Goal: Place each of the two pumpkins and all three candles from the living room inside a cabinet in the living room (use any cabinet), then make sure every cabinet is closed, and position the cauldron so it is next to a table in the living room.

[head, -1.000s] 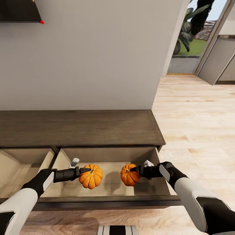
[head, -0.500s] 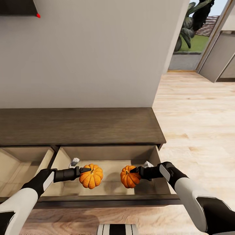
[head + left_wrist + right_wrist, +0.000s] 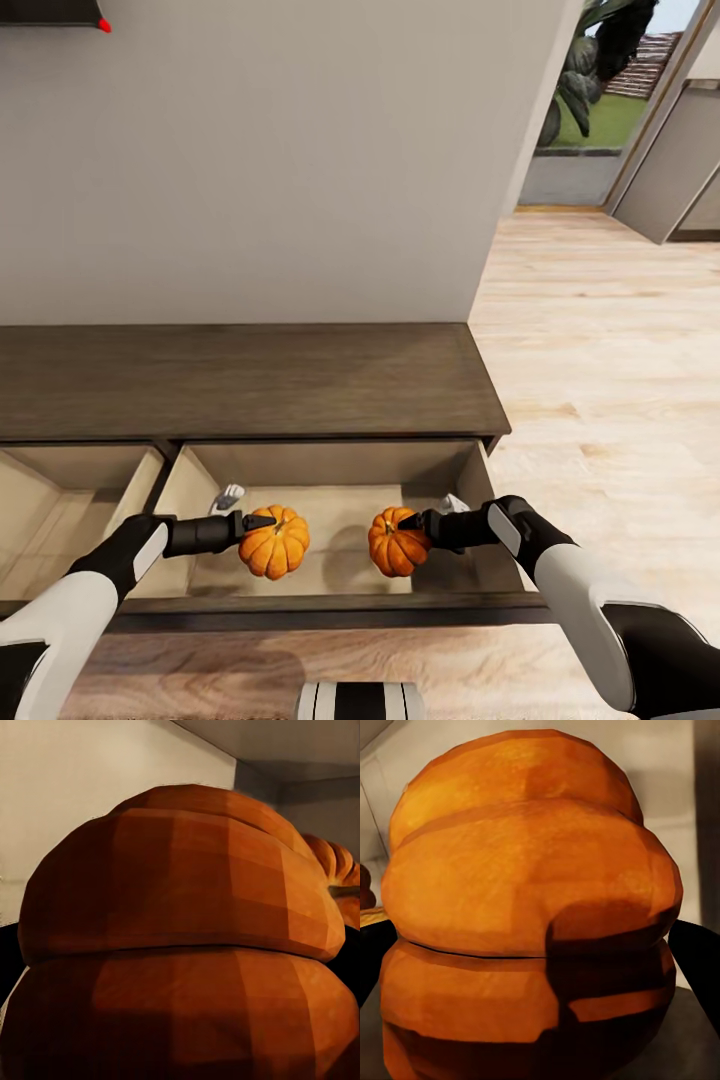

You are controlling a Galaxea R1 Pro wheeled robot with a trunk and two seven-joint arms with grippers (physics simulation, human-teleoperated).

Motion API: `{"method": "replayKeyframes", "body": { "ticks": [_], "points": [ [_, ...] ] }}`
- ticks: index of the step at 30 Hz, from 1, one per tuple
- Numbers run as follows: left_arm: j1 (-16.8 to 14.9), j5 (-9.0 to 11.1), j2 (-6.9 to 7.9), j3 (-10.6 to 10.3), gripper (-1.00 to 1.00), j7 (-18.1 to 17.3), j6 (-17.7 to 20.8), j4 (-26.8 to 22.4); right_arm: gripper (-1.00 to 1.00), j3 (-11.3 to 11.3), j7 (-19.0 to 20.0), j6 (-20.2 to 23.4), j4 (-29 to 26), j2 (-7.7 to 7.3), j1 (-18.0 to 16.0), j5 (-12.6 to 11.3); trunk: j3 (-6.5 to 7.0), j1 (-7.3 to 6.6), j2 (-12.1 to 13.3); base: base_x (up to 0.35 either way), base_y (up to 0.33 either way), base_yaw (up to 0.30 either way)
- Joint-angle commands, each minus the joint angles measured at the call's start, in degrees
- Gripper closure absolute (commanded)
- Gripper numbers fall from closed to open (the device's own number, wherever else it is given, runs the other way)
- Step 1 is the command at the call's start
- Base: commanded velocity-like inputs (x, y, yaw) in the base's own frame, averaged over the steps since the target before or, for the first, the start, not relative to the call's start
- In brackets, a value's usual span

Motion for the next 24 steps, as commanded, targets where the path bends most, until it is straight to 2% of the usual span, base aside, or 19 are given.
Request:
{"method": "replayKeyframes", "body": {
  "ticks": [1, 3, 5, 7, 13, 24],
  "points": [
    [0.00, 0.10, -0.01, 0.02, 1.00, -0.03, 0.00, 0.09, 1.00, -0.08, 0.14, 0.09, 0.00, 0.00, 0.01, -0.20, -0.09, 0.00, 0.00, 0.000, 0.000, 0.000],
    [0.01, 0.10, -0.01, -0.03, 1.00, 0.54, -0.21, 1.24, 1.00, -0.06, 0.14, 0.10, 0.00, 0.00, 0.01, -0.17, -0.27, 0.00, 0.00, 0.000, 0.000, 0.000],
    [0.01, 0.21, -0.05, -0.01, 1.00, 4.10, -0.45, 2.03, 1.00, -0.09, 0.14, 0.08, 0.01, 0.00, 0.03, -0.12, -0.46, 0.00, 0.00, 0.000, 0.000, 0.000],
    [0.01, 0.38, -0.09, 0.02, 1.00, 5.92, -0.55, 2.18, 1.00, -0.09, 0.14, 0.06, -0.05, 0.00, 0.03, -0.05, -0.56, 0.00, 0.00, 0.000, 0.000, 0.000],
    [0.01, 0.45, -0.81, 0.04, 1.00, 7.08, -0.58, 1.86, 1.00, -0.07, 0.14, 0.03, -0.16, 0.00, 0.02, -0.02, -0.62, 0.00, 0.00, 0.000, 0.000, 0.000],
    [-0.26, 0.35, -0.88, 0.05, 1.00, 7.27, -0.50, 1.49, 1.00, -0.03, 0.14, 0.03, -0.07, 0.00, -0.01, -0.02, -0.62, 0.00, 0.00, 0.000, 0.000, 0.000]
  ]
}}
